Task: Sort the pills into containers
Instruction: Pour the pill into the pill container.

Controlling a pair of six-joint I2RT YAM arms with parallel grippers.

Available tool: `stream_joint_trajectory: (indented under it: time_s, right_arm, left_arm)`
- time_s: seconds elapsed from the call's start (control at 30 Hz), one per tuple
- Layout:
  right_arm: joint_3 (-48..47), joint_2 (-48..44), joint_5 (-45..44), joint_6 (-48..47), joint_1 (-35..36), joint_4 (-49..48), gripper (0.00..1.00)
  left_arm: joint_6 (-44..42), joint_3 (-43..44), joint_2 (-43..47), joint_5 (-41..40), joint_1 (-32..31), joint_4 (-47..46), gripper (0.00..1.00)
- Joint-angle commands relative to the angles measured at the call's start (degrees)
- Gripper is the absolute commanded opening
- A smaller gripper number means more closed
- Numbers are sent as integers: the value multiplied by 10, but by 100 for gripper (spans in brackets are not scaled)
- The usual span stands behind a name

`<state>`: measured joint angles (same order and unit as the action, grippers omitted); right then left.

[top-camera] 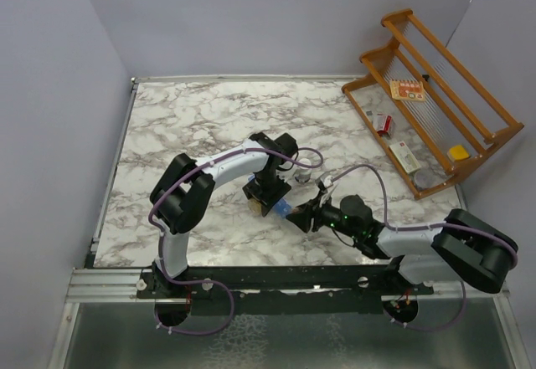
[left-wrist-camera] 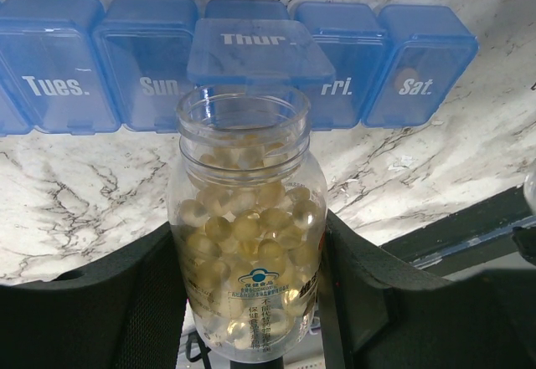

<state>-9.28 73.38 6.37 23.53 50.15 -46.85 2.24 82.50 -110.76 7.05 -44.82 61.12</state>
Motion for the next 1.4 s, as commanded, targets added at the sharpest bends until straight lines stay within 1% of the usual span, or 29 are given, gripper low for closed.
stream_joint_trajectory:
  time_s: [0.0, 0.3, 0.43, 0.7, 0.9, 1.07, 1.37]
  right_arm:
    - [-21, 24, 34, -12, 1, -49, 1]
    - [-32, 90, 59, -5, 3, -99, 1]
    - [-22, 90, 56, -1, 3, -107, 1]
    - [-16, 41, 27, -15, 4, -67, 1]
    - [2, -11, -27, -15, 3, -40, 1]
    - [7, -43, -39, -18, 4, -25, 1]
    - [16, -74, -49, -19, 3, -12, 1]
  left_arm:
    - [-4, 2, 5, 3, -5, 14, 0]
    - [-3, -3, 14, 0, -5, 19, 0]
    - [-2, -3, 15, -1, -5, 19, 0]
    - [-2, 8, 11, -6, -5, 25, 0]
    - [9, 2, 21, -18, -5, 39, 0]
    - [14, 12, 17, -30, -6, 45, 0]
    - [20, 38, -4, -55, -14, 57, 0]
